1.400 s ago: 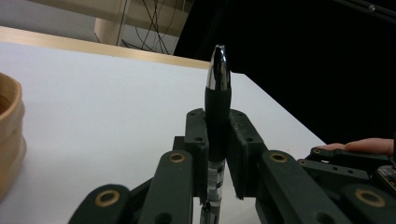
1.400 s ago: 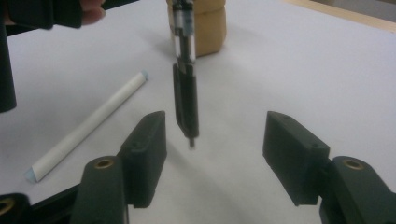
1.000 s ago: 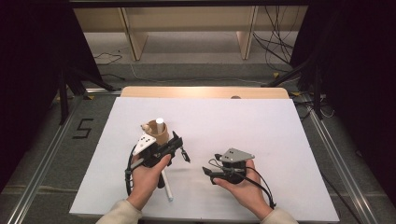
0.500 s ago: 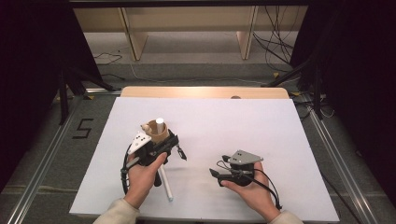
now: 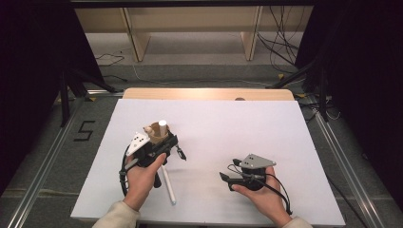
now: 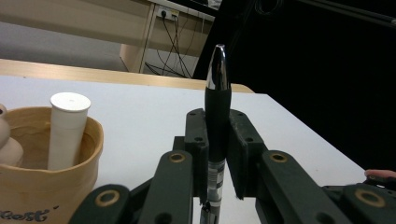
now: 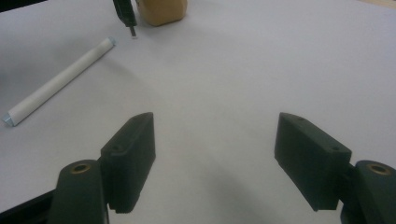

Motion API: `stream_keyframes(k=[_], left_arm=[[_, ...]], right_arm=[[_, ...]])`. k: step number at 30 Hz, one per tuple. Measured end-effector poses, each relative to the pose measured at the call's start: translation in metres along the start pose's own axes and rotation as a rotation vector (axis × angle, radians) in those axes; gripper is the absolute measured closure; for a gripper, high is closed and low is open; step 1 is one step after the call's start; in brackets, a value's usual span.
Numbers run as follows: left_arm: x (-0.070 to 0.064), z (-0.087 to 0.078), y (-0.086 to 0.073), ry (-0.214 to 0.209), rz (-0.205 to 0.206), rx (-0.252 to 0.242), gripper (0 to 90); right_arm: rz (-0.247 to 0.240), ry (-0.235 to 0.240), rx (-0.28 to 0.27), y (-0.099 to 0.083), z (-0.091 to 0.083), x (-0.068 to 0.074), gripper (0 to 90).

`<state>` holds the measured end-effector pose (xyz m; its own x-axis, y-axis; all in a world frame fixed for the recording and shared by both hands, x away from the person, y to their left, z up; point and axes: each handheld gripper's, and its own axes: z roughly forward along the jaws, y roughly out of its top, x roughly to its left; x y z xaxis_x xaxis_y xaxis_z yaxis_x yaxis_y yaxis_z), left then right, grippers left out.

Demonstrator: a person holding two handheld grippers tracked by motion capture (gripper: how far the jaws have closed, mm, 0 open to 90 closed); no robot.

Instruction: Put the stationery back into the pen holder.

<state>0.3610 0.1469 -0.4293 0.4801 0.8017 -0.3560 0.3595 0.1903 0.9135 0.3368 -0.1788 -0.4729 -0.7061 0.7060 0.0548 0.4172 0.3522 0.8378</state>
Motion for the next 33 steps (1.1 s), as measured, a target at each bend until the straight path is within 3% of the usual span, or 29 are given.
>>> stream_keyframes(k=[33], left_arm=[[0.018, -0.009, 0.014, 0.064, 0.002, -0.041, 79.5]], right_arm=[[0.012, -0.004, 0.003, -0.003, 0.001, -0.001, 29.4]])
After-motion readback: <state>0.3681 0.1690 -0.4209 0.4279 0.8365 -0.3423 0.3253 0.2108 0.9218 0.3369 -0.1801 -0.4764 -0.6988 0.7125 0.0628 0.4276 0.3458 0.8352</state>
